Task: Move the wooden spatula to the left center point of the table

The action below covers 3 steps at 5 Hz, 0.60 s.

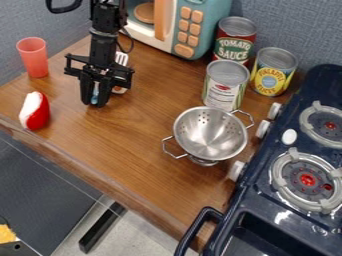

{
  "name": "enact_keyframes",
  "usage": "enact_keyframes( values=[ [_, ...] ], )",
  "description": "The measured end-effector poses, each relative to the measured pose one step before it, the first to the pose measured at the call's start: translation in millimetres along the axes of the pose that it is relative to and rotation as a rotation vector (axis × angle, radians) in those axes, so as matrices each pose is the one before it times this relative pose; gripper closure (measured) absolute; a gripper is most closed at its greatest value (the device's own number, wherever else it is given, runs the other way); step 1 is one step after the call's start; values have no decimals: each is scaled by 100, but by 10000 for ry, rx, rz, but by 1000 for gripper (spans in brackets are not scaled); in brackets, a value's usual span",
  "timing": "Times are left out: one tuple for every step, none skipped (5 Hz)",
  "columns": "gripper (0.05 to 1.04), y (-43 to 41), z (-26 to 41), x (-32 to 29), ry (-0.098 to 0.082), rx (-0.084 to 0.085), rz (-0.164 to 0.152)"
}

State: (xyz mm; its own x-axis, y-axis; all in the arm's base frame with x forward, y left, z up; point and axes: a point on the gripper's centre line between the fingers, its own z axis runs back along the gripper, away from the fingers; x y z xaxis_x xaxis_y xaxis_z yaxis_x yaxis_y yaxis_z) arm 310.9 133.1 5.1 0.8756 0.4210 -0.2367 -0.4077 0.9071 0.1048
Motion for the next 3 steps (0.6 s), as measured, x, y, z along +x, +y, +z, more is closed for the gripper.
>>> enact_keyframes(
  values=[
    [737, -30, 89, 202, -29, -16, -81],
    [485, -234, -32, -276, 60, -155, -206],
    [224, 83, -76, -365, -69, -429, 99]
  ],
)
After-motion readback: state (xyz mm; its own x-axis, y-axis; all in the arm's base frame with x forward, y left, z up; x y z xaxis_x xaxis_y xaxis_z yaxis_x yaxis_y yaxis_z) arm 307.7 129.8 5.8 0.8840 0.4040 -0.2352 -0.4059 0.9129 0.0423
